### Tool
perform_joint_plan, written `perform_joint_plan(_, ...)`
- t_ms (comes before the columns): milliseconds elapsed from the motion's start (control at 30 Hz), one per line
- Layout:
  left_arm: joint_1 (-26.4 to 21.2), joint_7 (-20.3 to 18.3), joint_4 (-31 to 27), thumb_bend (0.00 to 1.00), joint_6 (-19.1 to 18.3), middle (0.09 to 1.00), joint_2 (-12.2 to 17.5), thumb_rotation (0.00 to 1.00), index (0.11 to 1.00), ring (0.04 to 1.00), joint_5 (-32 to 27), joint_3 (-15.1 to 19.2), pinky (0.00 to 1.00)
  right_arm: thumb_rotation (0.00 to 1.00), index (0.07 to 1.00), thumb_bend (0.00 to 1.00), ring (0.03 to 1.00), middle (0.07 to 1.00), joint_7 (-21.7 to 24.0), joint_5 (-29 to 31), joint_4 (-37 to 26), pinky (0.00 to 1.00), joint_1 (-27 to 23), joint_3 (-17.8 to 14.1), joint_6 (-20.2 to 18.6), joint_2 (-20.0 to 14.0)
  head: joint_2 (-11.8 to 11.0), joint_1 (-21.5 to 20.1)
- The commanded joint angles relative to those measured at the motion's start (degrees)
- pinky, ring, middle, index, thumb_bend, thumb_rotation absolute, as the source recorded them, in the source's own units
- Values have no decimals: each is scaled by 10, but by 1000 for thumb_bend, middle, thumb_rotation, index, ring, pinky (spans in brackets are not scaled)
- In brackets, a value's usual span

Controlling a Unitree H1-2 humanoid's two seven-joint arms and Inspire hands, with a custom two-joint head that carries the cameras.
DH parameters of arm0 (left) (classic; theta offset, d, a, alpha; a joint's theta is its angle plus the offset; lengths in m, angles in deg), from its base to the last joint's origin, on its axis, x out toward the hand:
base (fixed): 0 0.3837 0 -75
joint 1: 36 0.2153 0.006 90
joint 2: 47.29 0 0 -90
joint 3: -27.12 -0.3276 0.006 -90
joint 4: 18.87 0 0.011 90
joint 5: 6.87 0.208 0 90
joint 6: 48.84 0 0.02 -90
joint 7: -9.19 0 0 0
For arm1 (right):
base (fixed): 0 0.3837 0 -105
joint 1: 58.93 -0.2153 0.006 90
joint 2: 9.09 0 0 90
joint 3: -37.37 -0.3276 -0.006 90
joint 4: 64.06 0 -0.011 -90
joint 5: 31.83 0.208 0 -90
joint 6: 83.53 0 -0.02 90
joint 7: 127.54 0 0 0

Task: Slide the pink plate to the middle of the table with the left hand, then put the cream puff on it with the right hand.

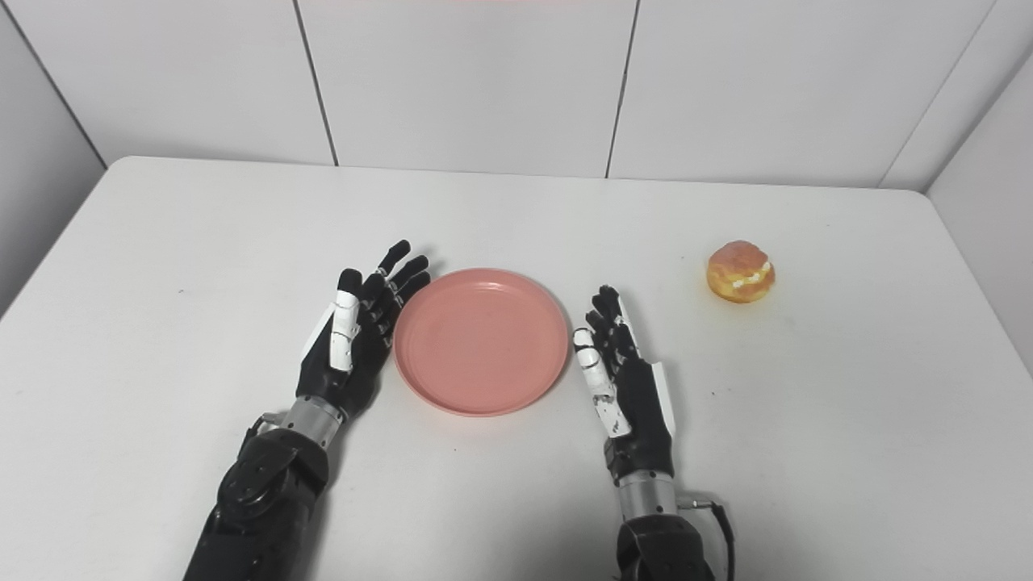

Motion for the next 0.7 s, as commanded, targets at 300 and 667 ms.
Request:
perform_joint_plan(300, 29, 11, 6, 736, 34, 942, -18, 1000, 963, 951, 34, -11, 1000, 802, 983, 640, 983, 983, 2, -4, 8, 1000, -14, -3, 38, -9, -1, 1)
perform_joint_plan(667, 35, 29, 24, 728, 80, 964, -31, 1000, 977, 972, 66, -16, 1000, 806, 1000, 663, 988, 988, 0, -12, 28, 1000, -30, -7, 63, -18, -7, -2)
